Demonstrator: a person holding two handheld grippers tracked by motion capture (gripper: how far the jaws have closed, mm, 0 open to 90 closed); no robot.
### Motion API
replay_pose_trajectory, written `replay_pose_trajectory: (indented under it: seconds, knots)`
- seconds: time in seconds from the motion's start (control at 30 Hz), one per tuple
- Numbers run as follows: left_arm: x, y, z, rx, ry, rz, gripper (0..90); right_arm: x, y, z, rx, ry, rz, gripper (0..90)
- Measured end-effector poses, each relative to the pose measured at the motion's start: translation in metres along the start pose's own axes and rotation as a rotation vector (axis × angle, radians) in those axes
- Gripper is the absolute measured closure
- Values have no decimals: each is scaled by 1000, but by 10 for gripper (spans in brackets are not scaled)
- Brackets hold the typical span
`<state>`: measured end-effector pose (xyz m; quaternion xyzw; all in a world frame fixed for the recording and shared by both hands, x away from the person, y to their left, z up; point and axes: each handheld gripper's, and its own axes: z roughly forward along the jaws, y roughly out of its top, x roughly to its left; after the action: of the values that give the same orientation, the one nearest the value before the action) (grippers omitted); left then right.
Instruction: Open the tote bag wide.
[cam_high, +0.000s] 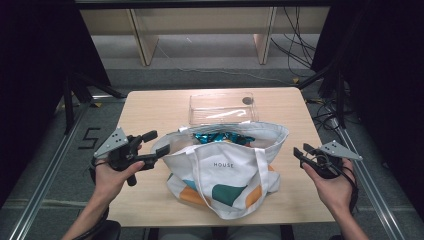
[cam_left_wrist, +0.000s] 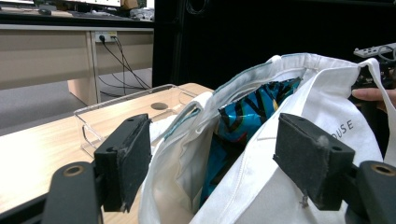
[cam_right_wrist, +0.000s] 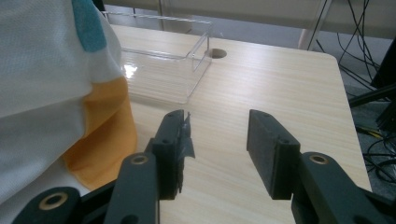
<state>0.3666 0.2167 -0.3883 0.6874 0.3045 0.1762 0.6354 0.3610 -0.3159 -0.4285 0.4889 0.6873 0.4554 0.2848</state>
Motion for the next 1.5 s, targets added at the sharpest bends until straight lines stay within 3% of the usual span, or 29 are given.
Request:
replay_pose_trajectory:
  seconds: [0.07, 0.1, 0.13, 0.17, 0.3, 0.33, 0.4, 0.47, 0.6, 0.7, 0.83, 0.9, 1.03, 1.27, 1.4, 1.43, 1.5]
  knots:
    - [-2, 1, 2, -8, -2, -10, 254, -4, -1, 2, -6, 13, -35, 575]
    - [-3, 1, 3, -10, -3, -6, 254, -1, -1, 1, 10, 1, -3, 577]
    - [-4, 1, 4, -20, -5, -8, 254, -1, -1, 1, 14, 9, -5, 584]
    - [-6, 3, 4, -10, 0, 7, 255, -4, -2, 2, 4, 13, -49, 588]
    - [-12, 6, 5, -19, -2, 16, 280, -2, -1, 1, 21, 19, -22, 601]
    - [-13, 6, 5, -19, -1, 24, 294, 2, -1, -1, 34, 11, 10, 605]
    - [-16, 7, 6, -10, -6, 33, 327, 0, 1, 1, 22, 14, -25, 611]
    - [-20, 8, 9, -6, -14, 43, 359, 2, 1, 0, 29, 9, -6, 611]
    - [-29, 11, 15, -9, -35, 77, 423, 1, 3, 2, 15, 18, -27, 629]
    - [-35, 14, 23, 1, -65, 100, 440, 5, 2, 0, 30, 20, 10, 634]
    - [-43, 17, 35, 28, -108, 131, 456, 0, 1, 2, 9, 16, -24, 634]
    - [-46, 18, 43, 44, -125, 138, 466, 2, 1, 2, 0, 13, -5, 632]
    - [-50, 18, 57, 65, -145, 155, 509, 1, 1, 2, 6, 21, -13, 622]
    - [-57, 20, 78, 151, -200, 283, 600, 3, 1, 1, 36, 25, 22, 617]
    - [-56, 20, 86, 183, -221, 307, 689, 1, 0, 2, 38, 25, 7, 614]
    - [-56, 20, 88, 195, -219, 316, 720, 3, 0, 1, 49, 28, 31, 614]
    - [-54, 21, 90, 210, -210, 332, 789, 2, 0, 2, 42, 26, 21, 614]
